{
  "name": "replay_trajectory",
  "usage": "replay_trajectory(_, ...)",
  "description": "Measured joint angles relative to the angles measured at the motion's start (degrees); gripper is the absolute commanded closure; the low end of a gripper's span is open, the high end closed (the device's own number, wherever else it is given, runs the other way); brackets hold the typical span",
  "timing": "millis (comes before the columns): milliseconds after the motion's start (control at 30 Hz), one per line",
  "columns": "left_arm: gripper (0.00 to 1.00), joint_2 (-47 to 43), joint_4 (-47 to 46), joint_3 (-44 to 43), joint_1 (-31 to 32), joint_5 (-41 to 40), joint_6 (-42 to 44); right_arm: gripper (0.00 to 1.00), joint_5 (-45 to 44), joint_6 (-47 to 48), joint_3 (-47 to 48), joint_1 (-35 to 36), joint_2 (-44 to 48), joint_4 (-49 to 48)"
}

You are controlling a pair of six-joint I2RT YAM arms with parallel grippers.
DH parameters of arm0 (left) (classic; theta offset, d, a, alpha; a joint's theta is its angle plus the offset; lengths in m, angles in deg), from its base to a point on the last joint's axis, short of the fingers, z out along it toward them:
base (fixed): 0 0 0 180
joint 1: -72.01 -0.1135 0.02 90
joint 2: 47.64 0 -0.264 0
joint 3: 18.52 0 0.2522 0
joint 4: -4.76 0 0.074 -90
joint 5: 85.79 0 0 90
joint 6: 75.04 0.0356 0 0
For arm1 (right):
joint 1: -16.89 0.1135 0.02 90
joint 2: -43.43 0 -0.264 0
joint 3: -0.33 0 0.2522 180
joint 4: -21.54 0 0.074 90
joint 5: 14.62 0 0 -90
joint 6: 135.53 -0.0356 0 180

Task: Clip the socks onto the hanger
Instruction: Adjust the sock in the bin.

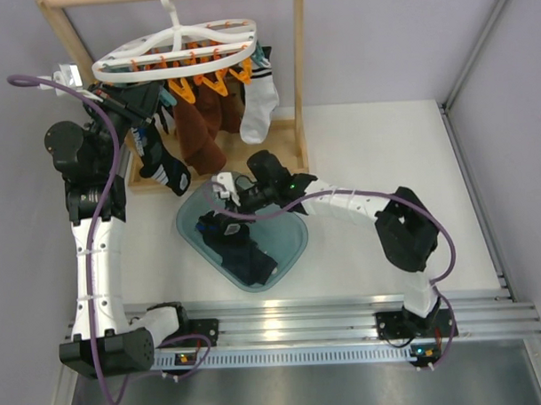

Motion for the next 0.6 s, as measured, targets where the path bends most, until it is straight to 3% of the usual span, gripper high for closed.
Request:
replay_trajectory(367,1.0,0.02,-0.02,0.0,0.0,0.0,-0.02,0.99,1.03,-12.46,3.85,-3.04,-4.17,7.3)
replay_trajectory(433,1.0,0.02,0.0,0.0,0.0,0.0,0.0,0.93,1.14,-15.04,4.31,-3.04,-6.16,6.86)
replay_trajectory(600,1.0,0.02,0.02,0.0,0.0,0.0,0.22,0.68,1.99,-19.93,4.31,-3.06,-8.92,5.84)
